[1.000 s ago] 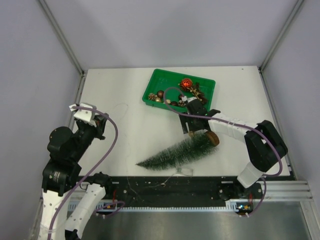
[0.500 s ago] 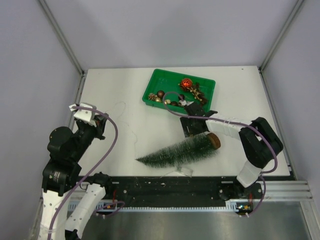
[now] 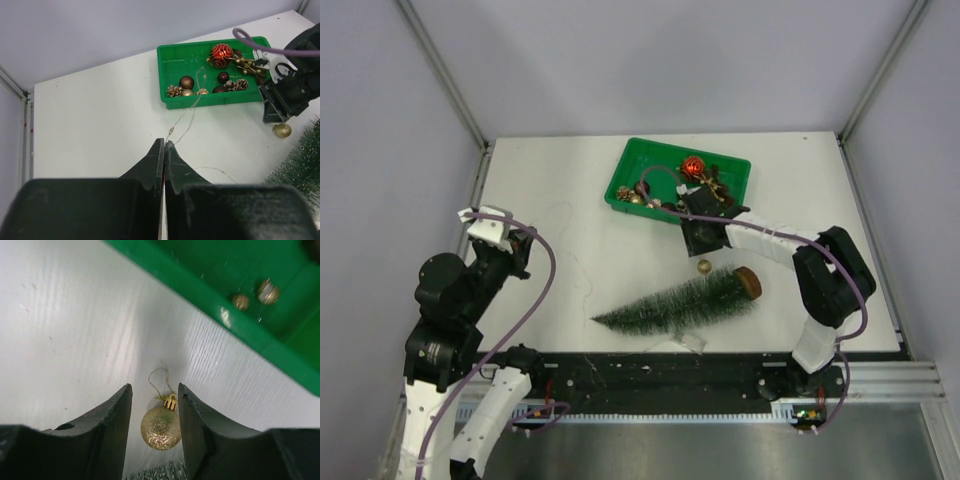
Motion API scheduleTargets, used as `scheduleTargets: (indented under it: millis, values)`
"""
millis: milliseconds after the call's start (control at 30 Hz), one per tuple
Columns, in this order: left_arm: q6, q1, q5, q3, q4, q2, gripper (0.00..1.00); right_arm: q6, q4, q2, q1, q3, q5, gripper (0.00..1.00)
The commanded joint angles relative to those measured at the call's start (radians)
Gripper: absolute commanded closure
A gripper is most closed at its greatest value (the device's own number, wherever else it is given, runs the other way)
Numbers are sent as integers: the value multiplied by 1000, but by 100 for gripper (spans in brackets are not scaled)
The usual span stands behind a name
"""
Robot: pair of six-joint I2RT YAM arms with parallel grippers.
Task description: Decorate the small christmas tree
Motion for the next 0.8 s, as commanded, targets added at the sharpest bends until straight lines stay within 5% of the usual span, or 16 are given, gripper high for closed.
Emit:
scheduleTargets:
  millis: [0,100,300,500,767]
  values:
    - [4,4,-3,8,63,1,100,-18,-35,-17,-46,175,-11,60]
    - [4,4,-6,12,65,0,100,-38,-75,-29,-59,235,-6,60]
    - [19,2,-17,8,59,-8,100,-64,-172,-57,-60,171,-46,30]
    - [19,4,-11,0,66,-8,100,-30,-136,-161,-60,-52,-124,25]
    - [7,4,-4,2,74,-8,100,-9,-106,-178,-59,-123,-180,25]
